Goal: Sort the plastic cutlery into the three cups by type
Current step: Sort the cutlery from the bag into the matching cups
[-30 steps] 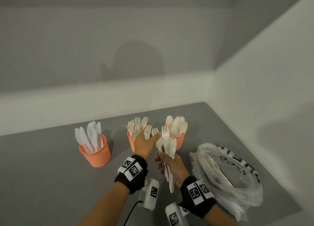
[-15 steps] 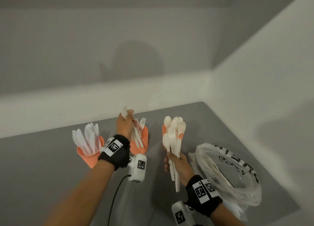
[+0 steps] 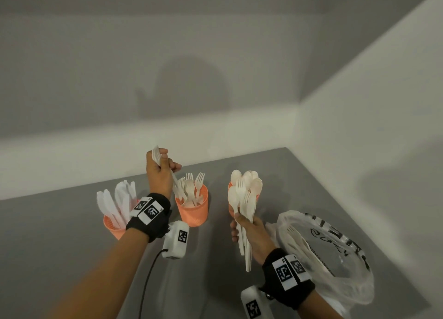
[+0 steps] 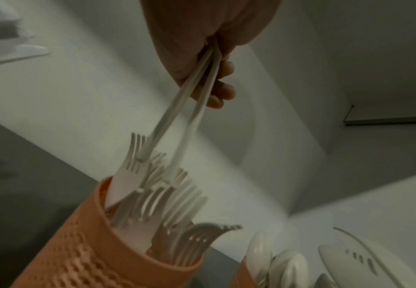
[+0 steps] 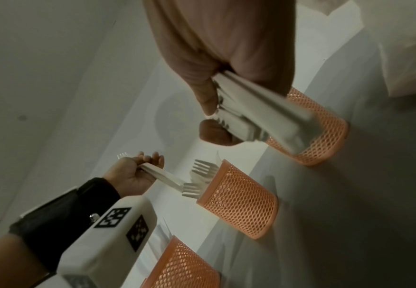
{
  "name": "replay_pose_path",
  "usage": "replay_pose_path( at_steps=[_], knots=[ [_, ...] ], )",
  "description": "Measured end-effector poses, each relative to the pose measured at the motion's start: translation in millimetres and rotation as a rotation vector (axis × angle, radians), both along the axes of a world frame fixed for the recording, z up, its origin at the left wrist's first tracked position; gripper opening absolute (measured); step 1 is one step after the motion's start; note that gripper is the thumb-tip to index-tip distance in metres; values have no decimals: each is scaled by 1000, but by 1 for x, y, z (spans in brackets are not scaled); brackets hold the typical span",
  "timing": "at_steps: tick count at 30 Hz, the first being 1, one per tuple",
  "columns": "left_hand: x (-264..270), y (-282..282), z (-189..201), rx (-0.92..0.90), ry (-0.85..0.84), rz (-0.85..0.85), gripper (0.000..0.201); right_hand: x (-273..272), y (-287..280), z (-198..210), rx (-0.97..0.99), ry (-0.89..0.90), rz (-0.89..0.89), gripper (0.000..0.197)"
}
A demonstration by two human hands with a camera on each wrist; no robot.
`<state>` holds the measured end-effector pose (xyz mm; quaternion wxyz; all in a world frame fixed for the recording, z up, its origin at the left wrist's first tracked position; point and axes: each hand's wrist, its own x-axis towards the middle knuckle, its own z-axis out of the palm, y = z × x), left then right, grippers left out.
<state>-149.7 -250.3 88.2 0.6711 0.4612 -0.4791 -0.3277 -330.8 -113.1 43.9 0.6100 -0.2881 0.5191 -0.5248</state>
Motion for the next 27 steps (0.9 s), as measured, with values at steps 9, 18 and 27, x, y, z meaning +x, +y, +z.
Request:
replay_pose_path(
  at_steps=[9,18,27],
  knots=[
    [-3,2,-5,-39,-41,8,24,-1,0,0,-4,9,-20,10],
    [-13,14,-34,107,-391,-63,23,0,-1,-1,2,-73,19,17],
    [-1,27,-59,287,-1123,-65,72,3,1,-1,-5,-90,60,19]
  ],
)
